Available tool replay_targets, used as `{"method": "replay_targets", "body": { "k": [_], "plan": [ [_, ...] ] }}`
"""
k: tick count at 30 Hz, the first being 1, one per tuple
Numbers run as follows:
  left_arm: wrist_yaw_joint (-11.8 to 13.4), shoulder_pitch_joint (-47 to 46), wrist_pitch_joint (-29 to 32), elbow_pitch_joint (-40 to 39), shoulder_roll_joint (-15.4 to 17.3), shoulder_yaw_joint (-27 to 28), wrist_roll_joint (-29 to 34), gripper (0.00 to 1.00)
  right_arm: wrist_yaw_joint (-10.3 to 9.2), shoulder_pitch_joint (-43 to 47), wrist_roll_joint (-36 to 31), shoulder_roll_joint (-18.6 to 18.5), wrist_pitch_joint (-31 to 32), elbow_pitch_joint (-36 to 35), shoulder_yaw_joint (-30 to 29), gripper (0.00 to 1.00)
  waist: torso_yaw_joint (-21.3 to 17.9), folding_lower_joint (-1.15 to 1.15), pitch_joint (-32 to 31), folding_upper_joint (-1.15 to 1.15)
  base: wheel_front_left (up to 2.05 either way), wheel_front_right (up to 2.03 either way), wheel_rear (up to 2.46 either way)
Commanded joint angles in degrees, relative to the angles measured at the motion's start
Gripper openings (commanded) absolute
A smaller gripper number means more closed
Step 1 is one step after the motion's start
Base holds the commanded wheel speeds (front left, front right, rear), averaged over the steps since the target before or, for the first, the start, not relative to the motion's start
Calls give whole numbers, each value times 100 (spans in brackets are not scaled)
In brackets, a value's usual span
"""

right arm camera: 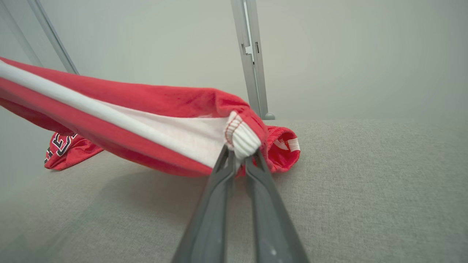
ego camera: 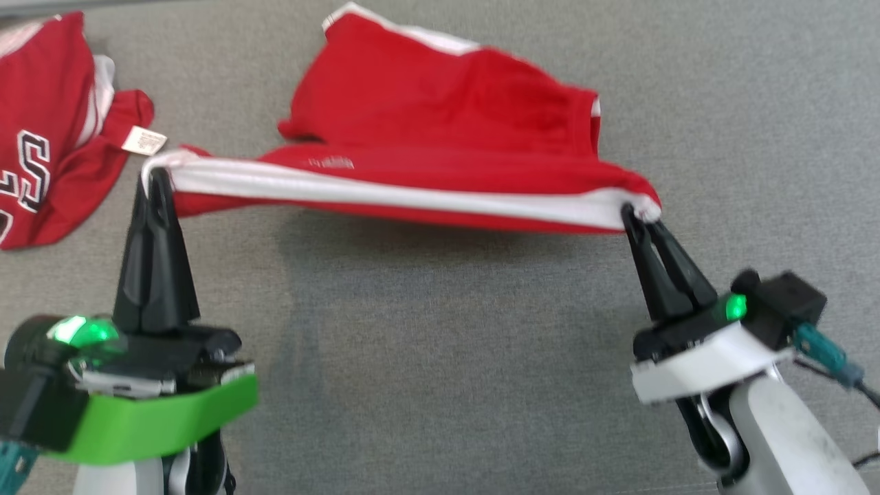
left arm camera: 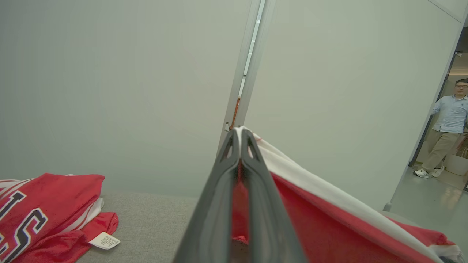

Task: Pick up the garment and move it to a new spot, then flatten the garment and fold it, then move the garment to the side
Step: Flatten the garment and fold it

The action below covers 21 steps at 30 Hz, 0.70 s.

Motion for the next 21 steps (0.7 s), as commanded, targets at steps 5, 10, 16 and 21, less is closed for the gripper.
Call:
{"method": "replay_targets", "body": {
  "k": [5, 10, 16, 21],
  "plan": [
    [3, 733, -6, -561, 0, 12, 34, 0, -14, 915, 27, -160, -18, -357, -209, 0, 9, 0, -820, 0, 0, 0, 0],
    [7, 1284, -18, -1030, -1, -40, 2, 0, -18, 1507, 1, -283, -10, -781, -384, 0, -109, 0, -1004, 0, 0, 0, 0],
    [35, 1623, -13, -750, -2, -246, -88, 0, -17, 1840, 139, -335, 290, -834, -314, 0, -214, 0, -1005, 0, 0, 0, 0],
    [15, 1317, -14, -245, 1, -232, -80, 0, -17, 1654, 168, -275, 242, -409, -367, 0, -255, 0, -901, 0, 0, 0, 0]
  ]
}}
